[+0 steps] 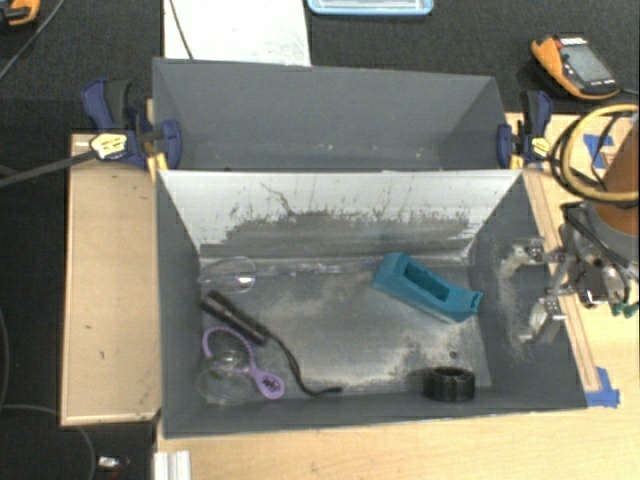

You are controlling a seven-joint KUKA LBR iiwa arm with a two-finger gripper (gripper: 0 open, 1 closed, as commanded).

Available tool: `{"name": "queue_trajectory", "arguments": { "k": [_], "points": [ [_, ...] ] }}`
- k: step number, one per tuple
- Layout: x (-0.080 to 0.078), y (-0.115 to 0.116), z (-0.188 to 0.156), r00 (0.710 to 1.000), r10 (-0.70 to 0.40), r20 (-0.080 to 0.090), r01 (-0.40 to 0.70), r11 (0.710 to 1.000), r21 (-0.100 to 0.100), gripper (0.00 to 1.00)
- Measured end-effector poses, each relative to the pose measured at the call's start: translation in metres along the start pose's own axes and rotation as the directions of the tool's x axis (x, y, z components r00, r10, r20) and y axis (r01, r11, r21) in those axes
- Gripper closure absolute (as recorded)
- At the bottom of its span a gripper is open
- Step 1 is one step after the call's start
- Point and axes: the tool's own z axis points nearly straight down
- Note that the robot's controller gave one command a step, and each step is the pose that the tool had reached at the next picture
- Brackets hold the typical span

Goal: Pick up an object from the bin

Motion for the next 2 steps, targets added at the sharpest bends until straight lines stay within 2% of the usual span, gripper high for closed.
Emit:
{"name": "queue_trajectory", "arguments": {
  "k": [1, 2],
  "points": [
    [-0.002, 0.001, -0.004, 1.000, -0.005, 0.008, 0.005, 1.000, 0.002, 0.00],
    [-0.033, 0.008, 0.081, 0.995, 0.102, 0.014, -0.102, 0.995, 0.001, 0.00]
  ]
}}
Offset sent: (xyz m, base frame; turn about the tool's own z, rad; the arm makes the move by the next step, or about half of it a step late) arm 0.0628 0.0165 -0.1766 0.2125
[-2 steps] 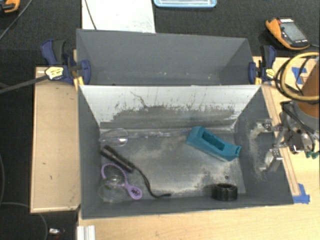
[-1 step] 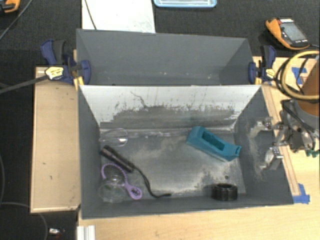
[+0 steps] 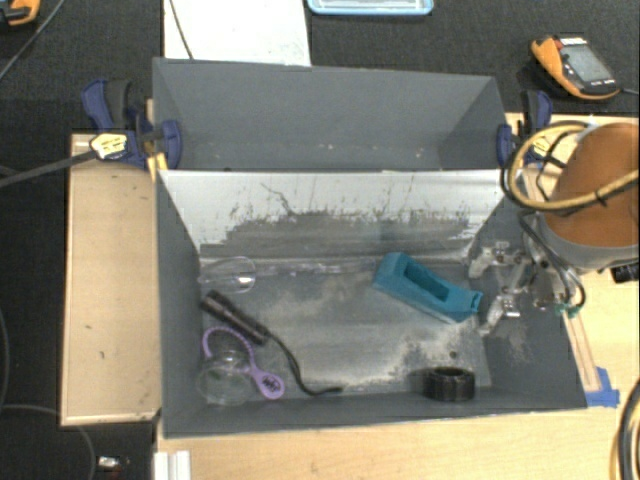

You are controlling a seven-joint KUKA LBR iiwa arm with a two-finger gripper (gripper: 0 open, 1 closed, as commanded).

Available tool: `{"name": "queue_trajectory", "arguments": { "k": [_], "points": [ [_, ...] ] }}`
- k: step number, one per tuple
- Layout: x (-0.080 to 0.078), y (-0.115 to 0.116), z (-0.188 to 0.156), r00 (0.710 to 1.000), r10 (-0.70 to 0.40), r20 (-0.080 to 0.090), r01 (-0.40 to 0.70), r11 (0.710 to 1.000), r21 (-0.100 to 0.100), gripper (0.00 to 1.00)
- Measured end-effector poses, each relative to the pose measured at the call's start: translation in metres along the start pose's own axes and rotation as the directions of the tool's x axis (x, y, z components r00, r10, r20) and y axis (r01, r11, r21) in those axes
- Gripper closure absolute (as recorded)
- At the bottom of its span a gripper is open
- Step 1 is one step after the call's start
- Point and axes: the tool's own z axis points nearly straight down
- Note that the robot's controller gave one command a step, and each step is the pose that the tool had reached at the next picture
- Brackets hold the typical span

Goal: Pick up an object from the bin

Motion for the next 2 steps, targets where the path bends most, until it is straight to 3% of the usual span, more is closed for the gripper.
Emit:
{"name": "queue_trajectory", "arguments": {
  "k": [1, 2],
  "points": [
    [-0.042, 0.014, 0.004, 0.995, 0.099, 0.013, -0.099, 0.995, 0.001, 0.00],
    [-0.051, 0.030, 0.055, 0.974, 0.226, -0.002, -0.226, 0.974, 0.000, 0.00]
  ]
}}
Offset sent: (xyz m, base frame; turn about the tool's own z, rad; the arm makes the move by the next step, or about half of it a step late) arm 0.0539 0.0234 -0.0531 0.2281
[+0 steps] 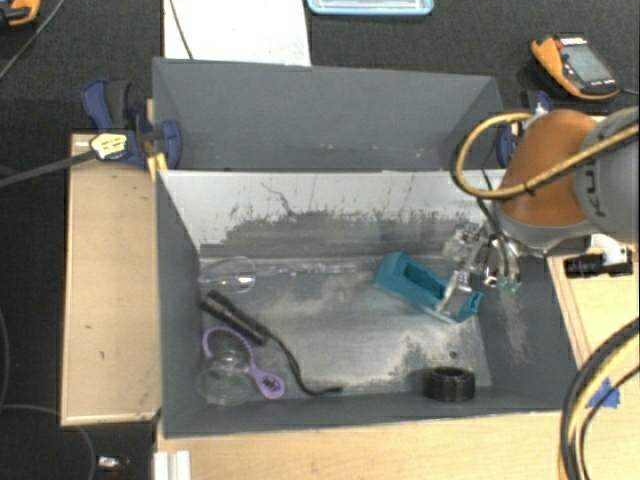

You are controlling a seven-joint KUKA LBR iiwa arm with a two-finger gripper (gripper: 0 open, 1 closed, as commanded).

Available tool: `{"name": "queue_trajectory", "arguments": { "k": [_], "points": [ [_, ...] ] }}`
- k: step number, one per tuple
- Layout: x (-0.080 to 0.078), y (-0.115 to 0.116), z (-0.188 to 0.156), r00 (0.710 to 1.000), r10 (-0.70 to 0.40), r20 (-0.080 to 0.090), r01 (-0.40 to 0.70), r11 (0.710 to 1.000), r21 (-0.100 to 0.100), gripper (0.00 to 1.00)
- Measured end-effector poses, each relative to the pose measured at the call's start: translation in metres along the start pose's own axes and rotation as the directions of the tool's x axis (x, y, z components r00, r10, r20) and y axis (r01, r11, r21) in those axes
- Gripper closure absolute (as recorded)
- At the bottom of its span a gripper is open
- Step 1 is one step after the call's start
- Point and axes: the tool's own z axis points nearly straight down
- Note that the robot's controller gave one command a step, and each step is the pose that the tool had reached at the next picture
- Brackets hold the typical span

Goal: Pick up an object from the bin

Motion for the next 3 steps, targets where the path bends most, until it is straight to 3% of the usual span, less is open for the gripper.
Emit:
{"name": "queue_trajectory", "arguments": {
  "k": [1, 2, 3],
  "points": [
    [0.022, 0.013, 0.042, 0.999, -0.050, 0.017, 0.050, 0.999, -0.001, 0.00],
    [0.023, 0.026, 0.040, 0.988, 0.154, 0.018, -0.154, 0.988, -0.003, 1.00],
    [0.023, 0.026, 0.040, 0.988, 0.153, 0.018, -0.153, 0.988, -0.003, 1.00]
  ]
}}
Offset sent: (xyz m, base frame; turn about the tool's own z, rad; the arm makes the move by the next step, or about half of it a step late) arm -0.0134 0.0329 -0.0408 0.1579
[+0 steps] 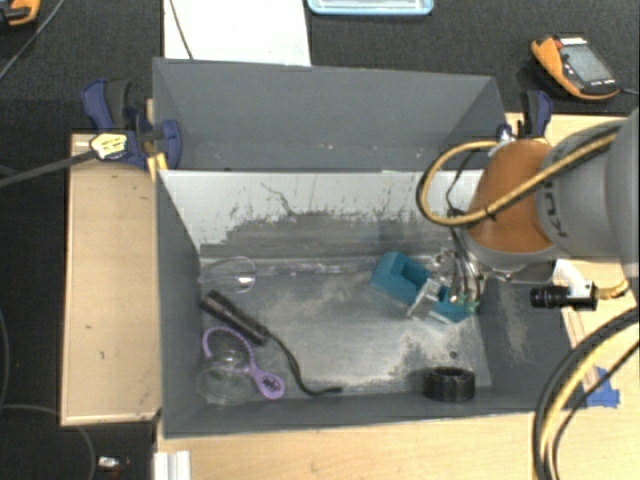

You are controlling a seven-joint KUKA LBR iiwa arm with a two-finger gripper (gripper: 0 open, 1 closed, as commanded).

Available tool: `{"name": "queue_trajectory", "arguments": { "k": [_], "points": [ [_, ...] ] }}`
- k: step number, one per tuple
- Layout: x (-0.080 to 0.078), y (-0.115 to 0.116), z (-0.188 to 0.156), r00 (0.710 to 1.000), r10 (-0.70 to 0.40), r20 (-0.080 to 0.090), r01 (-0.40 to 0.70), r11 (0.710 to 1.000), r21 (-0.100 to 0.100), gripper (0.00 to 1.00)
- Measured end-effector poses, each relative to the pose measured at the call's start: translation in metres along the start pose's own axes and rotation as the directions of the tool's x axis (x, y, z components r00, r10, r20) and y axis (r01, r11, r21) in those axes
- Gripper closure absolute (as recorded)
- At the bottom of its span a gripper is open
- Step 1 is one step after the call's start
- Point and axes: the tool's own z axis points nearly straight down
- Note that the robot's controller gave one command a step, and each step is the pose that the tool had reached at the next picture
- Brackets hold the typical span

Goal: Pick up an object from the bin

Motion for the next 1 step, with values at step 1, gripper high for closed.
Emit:
{"name": "queue_trajectory", "arguments": {
  "k": [1],
  "points": [
    [0.0023, -0.0009, -0.0101, 1.000, -0.002, -0.007, 0.002, 1.000, 0.003, 1.00]
  ]
}}
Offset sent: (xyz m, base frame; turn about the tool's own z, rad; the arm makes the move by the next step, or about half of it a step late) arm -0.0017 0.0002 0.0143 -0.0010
